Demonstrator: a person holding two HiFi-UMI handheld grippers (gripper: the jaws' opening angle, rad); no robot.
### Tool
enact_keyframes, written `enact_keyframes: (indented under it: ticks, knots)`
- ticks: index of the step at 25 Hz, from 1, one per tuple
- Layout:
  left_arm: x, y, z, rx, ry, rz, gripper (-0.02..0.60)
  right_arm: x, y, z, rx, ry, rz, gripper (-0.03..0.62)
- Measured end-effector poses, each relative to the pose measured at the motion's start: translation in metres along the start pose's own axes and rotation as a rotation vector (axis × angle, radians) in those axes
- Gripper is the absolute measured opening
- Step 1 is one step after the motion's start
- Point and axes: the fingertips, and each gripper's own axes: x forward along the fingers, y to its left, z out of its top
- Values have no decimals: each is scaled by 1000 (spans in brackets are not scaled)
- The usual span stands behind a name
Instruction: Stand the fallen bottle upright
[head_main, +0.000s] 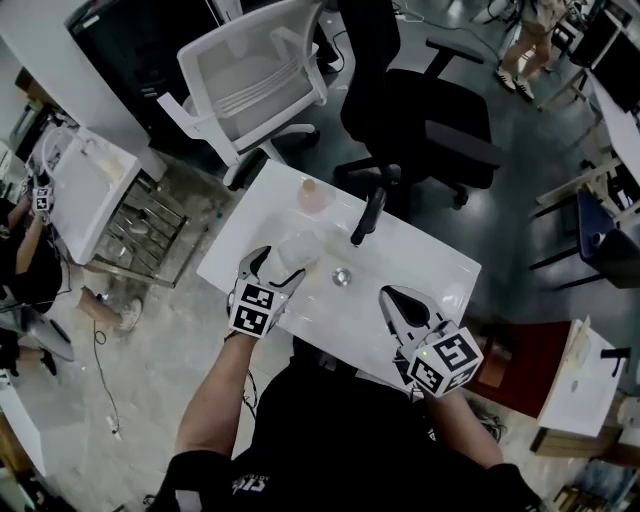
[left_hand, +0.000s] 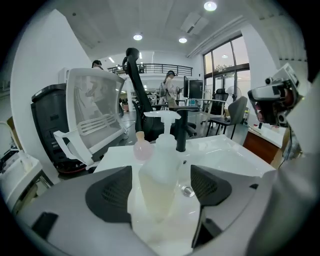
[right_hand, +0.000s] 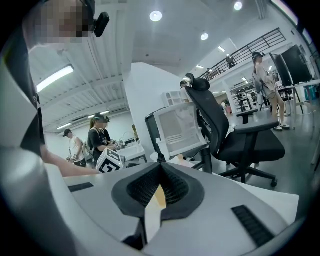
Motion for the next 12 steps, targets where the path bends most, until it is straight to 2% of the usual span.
enact_keyframes:
  ticks: [7, 12]
  knots:
    - [-55, -15, 36, -88, -124, 57, 373, -13, 2, 15, -12, -69, 57, 14]
    - [-100, -20, 53, -191, -215, 37, 347, -15, 5, 28, -48, -102, 62, 12]
